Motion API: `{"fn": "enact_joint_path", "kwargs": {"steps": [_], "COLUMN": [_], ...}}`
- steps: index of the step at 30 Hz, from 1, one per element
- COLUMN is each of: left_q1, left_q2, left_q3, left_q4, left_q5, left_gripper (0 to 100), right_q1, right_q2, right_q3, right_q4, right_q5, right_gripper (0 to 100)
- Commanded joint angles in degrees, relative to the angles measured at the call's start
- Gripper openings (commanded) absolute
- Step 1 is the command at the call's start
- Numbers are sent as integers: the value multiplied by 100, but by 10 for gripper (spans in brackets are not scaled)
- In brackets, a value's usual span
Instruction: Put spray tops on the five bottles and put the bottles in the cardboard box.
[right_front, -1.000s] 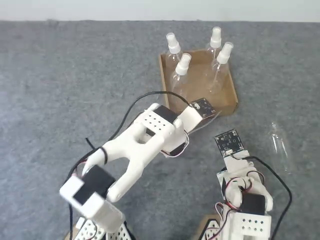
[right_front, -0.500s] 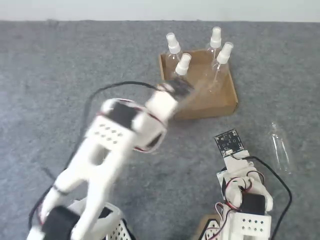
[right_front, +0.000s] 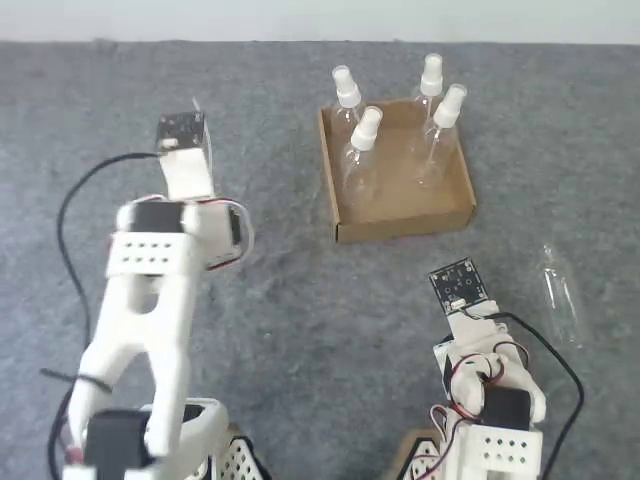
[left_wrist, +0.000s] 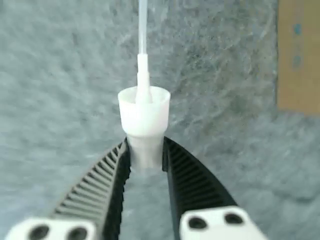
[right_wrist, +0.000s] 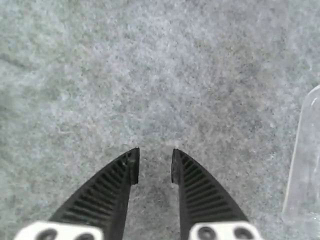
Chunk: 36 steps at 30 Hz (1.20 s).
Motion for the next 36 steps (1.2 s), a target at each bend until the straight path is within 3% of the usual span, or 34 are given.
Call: {"fn": "enact_joint_path", "kwargs": {"steps": [1,8,17,22,26,32,36], "left_q1": [273,835,1284,1284,1011,703,774], "left_q2": [343,1380,2303,1943,1336,1345,2075], "left_q3": [31,-57,-330,-602,-1024,-1103,-1262], "left_q4": [-633,-853,-853,-325,132,-809,-1310], "left_q5": [1046,1046,958,484,-545,-1749,-2092], "left_gripper": [13,14,151,151,152,135,14], "right_q1": [-4,-4,-4,-4,-4,-4,-4], "right_q2": [-48,-48,-48,-48,-48,-48,-48], "right_q3": [114,114,114,114,114,114,114], "right_q4": [31,31,31,31,31,31,31], "right_q5": [-35,-35,-35,-35,-35,-35,-35], "right_gripper": [68,68,68,68,68,68,68]}}
